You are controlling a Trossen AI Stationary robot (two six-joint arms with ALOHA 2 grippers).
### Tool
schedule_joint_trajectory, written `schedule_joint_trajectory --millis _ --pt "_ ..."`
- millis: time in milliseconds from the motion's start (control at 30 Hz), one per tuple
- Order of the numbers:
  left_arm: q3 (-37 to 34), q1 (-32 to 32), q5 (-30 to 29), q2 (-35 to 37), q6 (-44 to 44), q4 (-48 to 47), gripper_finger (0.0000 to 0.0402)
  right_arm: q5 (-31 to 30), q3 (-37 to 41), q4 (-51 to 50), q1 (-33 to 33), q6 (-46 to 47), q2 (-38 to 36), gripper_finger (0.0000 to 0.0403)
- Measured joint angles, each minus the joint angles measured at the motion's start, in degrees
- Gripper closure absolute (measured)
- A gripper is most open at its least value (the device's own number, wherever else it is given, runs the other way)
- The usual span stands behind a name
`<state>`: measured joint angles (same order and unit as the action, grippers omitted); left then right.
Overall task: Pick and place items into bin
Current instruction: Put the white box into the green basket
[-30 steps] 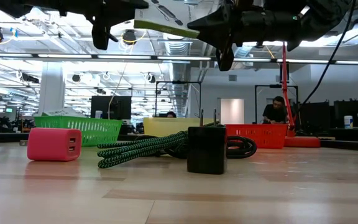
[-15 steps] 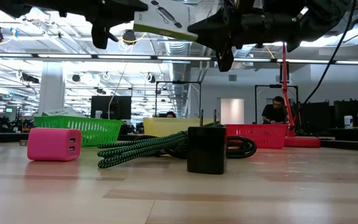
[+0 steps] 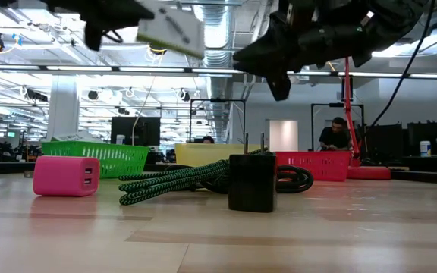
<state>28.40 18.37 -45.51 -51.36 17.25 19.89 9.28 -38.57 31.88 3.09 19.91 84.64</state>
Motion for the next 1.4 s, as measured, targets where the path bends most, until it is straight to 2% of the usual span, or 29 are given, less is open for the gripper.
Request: schedule_joint_trajectory --millis 133,333,467,567,833,1100,1400 --pt "0.0 2.6 -6.6 2.2 5.3 -8.7 0.0377 -0.2 0.0 -1.6 -0.8 0.2 0.0 0.0321" --pt "0.0 4.3 -8.1 3.1 19.8 -24.4 0.0377 -0.2 0.0 -1.5 -2.5 0.1 0.0 0.0321" --pt "0.0 5.0 -11.4 3.1 28.3 -34.1 0.0377 -0.2 0.0 -1.5 -3.3 -0.9 0.0 0.0321" --pt "0.0 5.0 -11.3 3.0 33.2 -39.1 0.0377 -0.2 0.0 -1.5 -3.6 -0.9 0.0 0.0321" --pt "0.0 5.0 -5.6 3.0 44.0 -51.1 0.0377 -0.3 0.0 -1.5 -4.3 -0.9 0.0 0.0321" --pt "0.0 5.0 -6.2 3.0 48.9 -58.0 0.0377 -0.3 0.0 -1.5 -4.2 -0.9 0.0 0.0321" --pt "0.0 5.0 -5.9 3.0 50.0 -58.2 0.0362 -0.3 0.0 -1.5 -4.2 -0.9 0.0 0.0321"
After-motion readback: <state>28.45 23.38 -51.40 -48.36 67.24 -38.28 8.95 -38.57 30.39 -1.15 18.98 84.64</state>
